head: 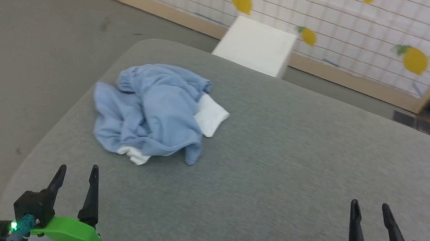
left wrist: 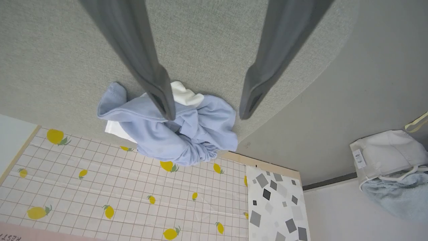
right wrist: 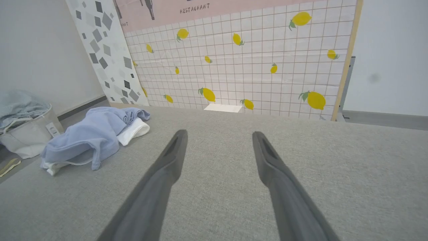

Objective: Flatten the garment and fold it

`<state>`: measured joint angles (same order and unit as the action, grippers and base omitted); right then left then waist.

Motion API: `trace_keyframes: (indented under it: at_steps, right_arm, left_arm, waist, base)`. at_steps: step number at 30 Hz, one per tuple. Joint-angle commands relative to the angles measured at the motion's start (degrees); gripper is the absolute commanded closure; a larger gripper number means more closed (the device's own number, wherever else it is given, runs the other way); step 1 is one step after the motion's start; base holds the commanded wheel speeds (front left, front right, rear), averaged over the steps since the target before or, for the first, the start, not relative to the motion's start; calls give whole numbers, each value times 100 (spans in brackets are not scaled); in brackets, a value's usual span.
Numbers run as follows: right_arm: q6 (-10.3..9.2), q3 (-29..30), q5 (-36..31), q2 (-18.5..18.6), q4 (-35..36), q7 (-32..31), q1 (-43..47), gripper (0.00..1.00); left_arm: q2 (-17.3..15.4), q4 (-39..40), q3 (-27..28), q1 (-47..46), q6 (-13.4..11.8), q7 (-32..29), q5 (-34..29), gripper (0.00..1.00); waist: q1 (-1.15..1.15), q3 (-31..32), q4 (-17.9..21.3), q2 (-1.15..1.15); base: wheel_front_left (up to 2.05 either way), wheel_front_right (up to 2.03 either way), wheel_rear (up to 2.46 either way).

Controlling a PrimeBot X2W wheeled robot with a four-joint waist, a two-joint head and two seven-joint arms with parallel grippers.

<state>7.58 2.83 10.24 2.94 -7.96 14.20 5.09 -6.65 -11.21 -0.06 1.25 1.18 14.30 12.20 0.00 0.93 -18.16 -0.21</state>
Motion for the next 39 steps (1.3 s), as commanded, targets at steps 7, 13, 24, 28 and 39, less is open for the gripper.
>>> trace_keyframes:
  at_steps: [7, 13, 24, 28, 39]
  right_arm:
    - [-9, -97, 47, -6, -154, 80, 24, 0]
    - [-9, -142, 53, -6, -224, 80, 3, 0]
    - [-9, -209, 71, -6, -278, 78, -23, 0]
    - [-9, -227, 40, -6, -228, 27, -52, 0]
    - [-9, -315, -249, -6, 202, -303, -362, 0]
  left_arm:
    - [-62, -38, 1, 101, -41, 70, 86, 0]
    - [-77, -55, -36, 86, -31, 70, 98, 0]
    - [-90, -66, -52, 79, -49, 70, 146, 0]
    - [-134, -72, -116, -138, 33, 25, 171, 0]
    - [-467, -895, -496, -2456, 512, -483, 401, 0]
  waist:
    - [0, -63, -778, 21]
    - [0, -74, -931, 21]
    - [0, -82, -952, 21]
    - [0, -114, -899, 21]
    - [0, -678, -395, 21]
  base:
    - [0, 0, 0]
    - [0, 0, 0]
    - [0, 0, 0]
    - [0, 0, 0]
    - [0, 0, 0]
